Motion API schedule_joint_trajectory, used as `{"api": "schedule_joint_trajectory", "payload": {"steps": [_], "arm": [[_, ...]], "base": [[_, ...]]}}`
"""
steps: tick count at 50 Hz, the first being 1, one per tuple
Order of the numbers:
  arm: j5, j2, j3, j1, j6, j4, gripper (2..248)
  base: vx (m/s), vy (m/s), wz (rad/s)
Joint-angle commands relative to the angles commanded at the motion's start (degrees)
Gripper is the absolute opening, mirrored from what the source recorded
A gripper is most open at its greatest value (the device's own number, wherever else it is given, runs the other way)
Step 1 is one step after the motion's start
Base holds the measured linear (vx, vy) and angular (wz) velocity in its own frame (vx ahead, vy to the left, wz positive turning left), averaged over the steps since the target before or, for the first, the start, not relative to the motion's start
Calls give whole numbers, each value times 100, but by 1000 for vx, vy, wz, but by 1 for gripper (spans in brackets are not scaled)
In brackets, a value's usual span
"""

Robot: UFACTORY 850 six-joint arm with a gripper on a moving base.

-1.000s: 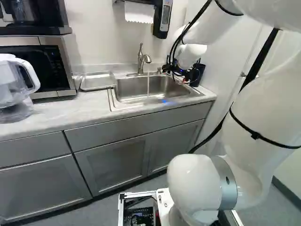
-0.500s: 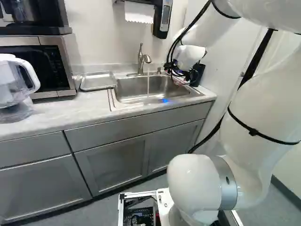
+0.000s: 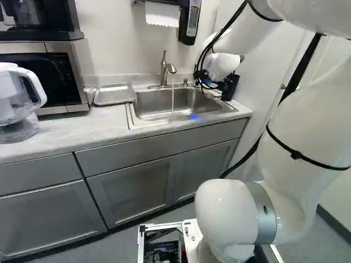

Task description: Rinse the cup and place it in the tray

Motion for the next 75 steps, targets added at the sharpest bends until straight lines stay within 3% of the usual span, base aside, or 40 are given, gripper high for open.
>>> {"api": "schedule_joint_trajectory", "payload": {"steps": [13,36,61,75], "arm": [[0,205,200,-216,0,-329,247],[2,486,468,-642,0,-573,247],[163,377,366,-1057,0,-722,247],[257,281,274,-1123,0,-729,247]], "base": [[0,0,0],[0,0,0],[0,0,0],[0,0,0]]}}
